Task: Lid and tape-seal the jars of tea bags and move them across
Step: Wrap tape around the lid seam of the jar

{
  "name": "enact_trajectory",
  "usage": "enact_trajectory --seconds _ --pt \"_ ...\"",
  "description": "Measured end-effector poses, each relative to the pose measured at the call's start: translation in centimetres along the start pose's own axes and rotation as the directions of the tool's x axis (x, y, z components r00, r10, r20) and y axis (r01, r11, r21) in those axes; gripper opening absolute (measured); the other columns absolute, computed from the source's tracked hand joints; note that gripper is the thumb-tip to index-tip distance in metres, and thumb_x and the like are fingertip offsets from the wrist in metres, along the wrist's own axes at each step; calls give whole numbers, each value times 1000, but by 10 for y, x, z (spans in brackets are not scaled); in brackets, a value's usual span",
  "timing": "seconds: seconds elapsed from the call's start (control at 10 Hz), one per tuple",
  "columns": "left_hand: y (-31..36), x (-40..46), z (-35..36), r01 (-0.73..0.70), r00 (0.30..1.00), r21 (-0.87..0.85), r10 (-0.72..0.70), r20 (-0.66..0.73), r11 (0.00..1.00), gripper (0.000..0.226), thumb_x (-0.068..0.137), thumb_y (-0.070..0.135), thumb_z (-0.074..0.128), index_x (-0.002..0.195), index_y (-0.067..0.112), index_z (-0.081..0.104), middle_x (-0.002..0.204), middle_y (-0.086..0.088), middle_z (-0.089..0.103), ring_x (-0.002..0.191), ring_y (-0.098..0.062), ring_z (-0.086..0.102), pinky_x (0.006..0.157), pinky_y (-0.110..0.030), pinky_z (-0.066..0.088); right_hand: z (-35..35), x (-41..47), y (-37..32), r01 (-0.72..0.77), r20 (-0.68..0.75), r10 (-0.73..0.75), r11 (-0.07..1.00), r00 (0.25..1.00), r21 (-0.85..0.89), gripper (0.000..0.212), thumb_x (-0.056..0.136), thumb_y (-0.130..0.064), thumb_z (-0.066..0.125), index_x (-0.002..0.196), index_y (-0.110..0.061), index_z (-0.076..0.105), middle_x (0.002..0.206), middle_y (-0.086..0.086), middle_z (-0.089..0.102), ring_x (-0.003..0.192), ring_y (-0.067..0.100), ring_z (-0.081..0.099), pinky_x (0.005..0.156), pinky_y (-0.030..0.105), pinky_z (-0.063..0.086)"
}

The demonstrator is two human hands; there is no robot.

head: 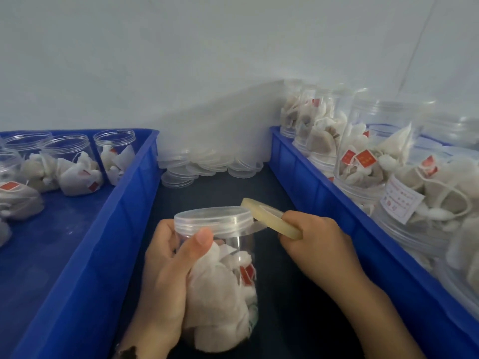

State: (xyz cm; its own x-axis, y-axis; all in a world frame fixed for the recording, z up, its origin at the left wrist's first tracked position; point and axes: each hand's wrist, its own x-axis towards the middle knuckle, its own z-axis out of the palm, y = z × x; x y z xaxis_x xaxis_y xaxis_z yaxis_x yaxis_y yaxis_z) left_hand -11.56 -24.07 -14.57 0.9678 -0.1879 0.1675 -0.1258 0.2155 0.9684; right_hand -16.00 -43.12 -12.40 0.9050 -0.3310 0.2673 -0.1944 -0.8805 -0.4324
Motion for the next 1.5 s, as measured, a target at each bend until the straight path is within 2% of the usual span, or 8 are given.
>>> enact_trajectory --seconds 0.2,0.5,0.6,0.8,0.9,1.3,1.4,1.5 --pt "4 -2 -3 40 997 -48 -36 71 998 91 26 75 79 99 24 66 98 -11 72 86 -30 71 70 -50 57 1 2 2 -27 -28 29 998 999 62 15 91 -32 52 77 -33 55 66 -7 55 64 8 52 55 27 42" --pt "11 6 -2 45 837 250 100 -539 967 83 32 67 64 102 26 45 83 13 48 68 -1 49 56 -21 31 0 -4 -7 -4 -219 12 999 976 41 5 87 -24 55 84 -26 58 63 -9 51 58 7 49 57 26 36" --pt "10 4 -2 13 871 240 106 -479 971 68 33 66 64 87 31 45 80 12 50 64 15 52 56 -20 31 -2 -4 -6 -21 -240 38 997 970 72 4 86 -24 56 85 -28 58 64 -9 52 59 7 49 52 24 36" --pt "7 1 -6 -4 966 161 45 -253 987 74 35 74 68 88 24 55 90 -5 63 86 -26 63 76 -45 52 4 0 1 -73 -202 101 987 974 142 7 88 -24 59 86 -30 57 68 -10 52 64 7 50 53 22 34" --pt "9 -1 -7 -5 994 97 16 -111 995 84 28 78 72 92 25 59 91 -1 69 87 -24 68 79 -50 54 6 1 2 -80 -183 106 987 977 143 8 89 -25 57 84 -30 55 68 -9 52 65 7 50 53 23 36" --pt "6 -7 -7 113 955 -164 -62 291 980 85 21 66 85 94 24 72 100 -12 72 90 -28 70 67 -31 58 7 -2 -4 -33 -155 59 986 986 164 18 88 -22 55 71 -27 49 61 -6 50 59 12 48 53 27 32" --pt "13 -3 6 151 900 -152 -72 430 977 104 15 65 87 105 16 71 96 -16 72 90 -28 70 71 -30 58 11 -4 -7 -31 -132 56 982 990 189 13 88 -24 55 75 -24 52 64 -5 55 64 16 52 55 31 40" --pt "10 2 9 58 918 -177 17 396 982 155 -8 68 79 125 -3 48 82 -6 67 67 1 68 65 -16 51 15 -4 -9 -51 -98 78 967 992 251 12 86 -25 54 74 -25 53 66 -4 59 68 18 55 59 37 49"
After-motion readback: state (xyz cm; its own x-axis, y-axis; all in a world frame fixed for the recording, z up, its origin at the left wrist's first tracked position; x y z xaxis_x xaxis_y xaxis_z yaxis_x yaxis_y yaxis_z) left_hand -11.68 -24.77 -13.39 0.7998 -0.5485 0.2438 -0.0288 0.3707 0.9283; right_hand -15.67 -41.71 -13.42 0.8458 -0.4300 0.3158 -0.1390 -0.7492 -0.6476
